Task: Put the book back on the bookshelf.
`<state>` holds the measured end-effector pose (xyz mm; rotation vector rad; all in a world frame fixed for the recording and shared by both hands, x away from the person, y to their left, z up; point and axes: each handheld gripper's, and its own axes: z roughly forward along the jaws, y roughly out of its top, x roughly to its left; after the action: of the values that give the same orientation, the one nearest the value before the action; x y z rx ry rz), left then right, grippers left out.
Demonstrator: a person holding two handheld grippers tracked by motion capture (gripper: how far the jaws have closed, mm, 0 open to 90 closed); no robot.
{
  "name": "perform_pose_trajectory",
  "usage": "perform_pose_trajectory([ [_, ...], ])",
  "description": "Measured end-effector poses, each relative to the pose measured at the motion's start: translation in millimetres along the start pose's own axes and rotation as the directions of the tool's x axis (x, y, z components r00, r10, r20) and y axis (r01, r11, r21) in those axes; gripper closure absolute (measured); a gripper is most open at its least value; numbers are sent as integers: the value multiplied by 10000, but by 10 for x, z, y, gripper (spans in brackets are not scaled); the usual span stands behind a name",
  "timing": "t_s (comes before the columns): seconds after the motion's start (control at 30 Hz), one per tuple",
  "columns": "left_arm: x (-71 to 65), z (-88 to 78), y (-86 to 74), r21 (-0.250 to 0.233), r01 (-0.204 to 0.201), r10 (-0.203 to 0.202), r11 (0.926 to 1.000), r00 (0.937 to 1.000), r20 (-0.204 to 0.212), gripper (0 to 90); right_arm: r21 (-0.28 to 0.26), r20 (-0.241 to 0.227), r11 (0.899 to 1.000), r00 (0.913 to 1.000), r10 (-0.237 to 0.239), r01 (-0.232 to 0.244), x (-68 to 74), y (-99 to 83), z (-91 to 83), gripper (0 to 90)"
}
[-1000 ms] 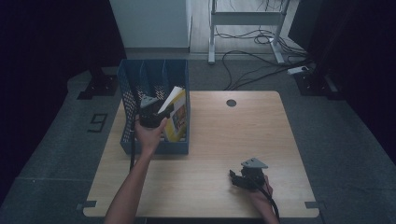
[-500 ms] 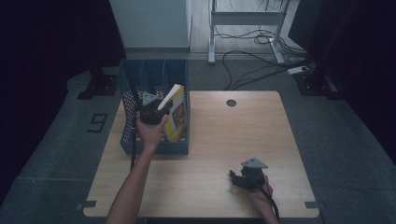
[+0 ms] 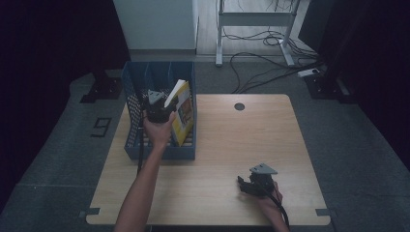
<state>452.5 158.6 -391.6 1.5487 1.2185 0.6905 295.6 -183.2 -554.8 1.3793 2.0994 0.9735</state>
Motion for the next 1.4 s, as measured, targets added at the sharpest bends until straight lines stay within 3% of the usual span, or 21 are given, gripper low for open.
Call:
perform_pose_trajectory([
  [0.5,-51,214,-12,-369,114,-133,9993,9986,-515,751,0,-1,10000,10000,-6,6,0,0,0,261],
  [0.7,-113,290,-77,-360,-78,53,9993,9977,-682,750,-3,-13,10000,10000,-20,20,1,0,0,262],
  [1.0,-124,300,-100,-519,72,-103,9986,9982,-596,749,1,-22,10000,10000,-44,44,1,-2,-1,262],
  [1.4,-94,300,-126,-923,-9,-84,9957,9949,-1004,750,-2,-22,10000,10000,-44,44,1,-2,-1,262],
])
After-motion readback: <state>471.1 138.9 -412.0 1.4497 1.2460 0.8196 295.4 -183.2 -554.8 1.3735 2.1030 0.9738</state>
